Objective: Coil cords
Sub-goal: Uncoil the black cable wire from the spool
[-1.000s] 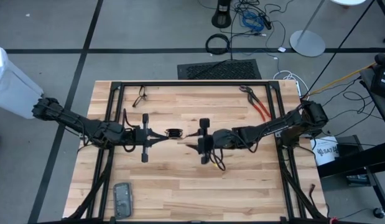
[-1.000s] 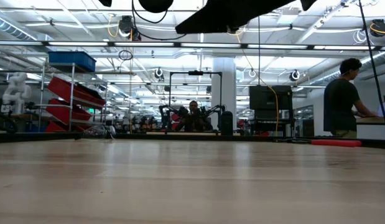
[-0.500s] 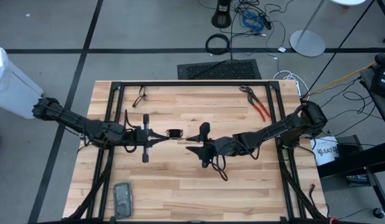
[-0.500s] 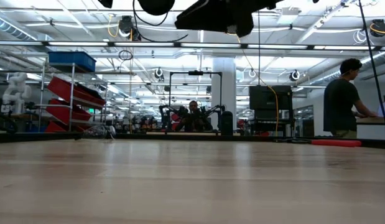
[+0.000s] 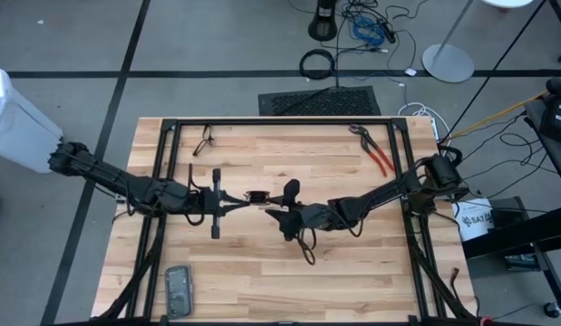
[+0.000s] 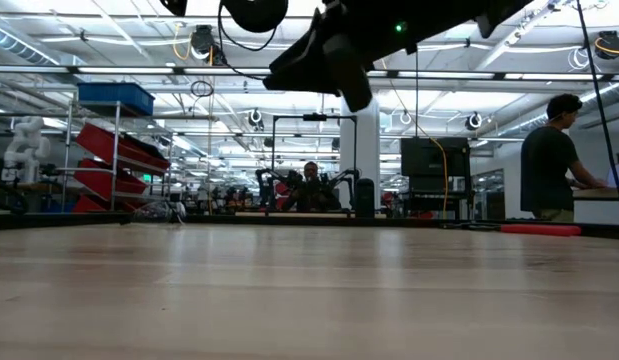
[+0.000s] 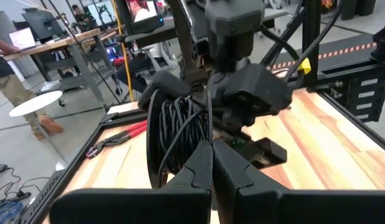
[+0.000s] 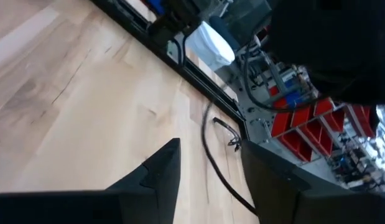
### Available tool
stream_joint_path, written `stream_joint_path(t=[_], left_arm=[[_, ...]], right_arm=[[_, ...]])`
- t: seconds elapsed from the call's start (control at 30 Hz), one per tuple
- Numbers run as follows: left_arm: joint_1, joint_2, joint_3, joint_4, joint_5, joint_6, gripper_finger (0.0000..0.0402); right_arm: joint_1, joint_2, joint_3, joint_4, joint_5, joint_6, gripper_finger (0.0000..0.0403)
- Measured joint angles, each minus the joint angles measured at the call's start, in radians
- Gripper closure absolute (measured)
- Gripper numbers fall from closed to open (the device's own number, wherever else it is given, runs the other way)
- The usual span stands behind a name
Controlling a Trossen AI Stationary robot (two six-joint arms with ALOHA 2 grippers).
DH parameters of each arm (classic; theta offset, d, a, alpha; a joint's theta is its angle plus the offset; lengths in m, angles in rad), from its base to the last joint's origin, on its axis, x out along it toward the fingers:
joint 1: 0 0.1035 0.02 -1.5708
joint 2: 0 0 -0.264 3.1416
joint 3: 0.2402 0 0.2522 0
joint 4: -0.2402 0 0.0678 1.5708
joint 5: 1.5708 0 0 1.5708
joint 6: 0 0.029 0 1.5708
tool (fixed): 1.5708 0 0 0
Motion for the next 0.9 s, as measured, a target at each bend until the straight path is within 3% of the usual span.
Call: stream_joint_path(t=[0.43,0.9], left_arm=[[0.000,0.000,0.000,0.003,0.002,0.000,0.0402],[0.000,0.000,0.000,0.004,0.003,0.000,0.0402]], right_arm=[[-0.015,0.000,0.004,-0.092,-0.004,0.067,0.0398],[-0.018,0.000,0.005,-0.093,-0.007,0.099,0.0310]])
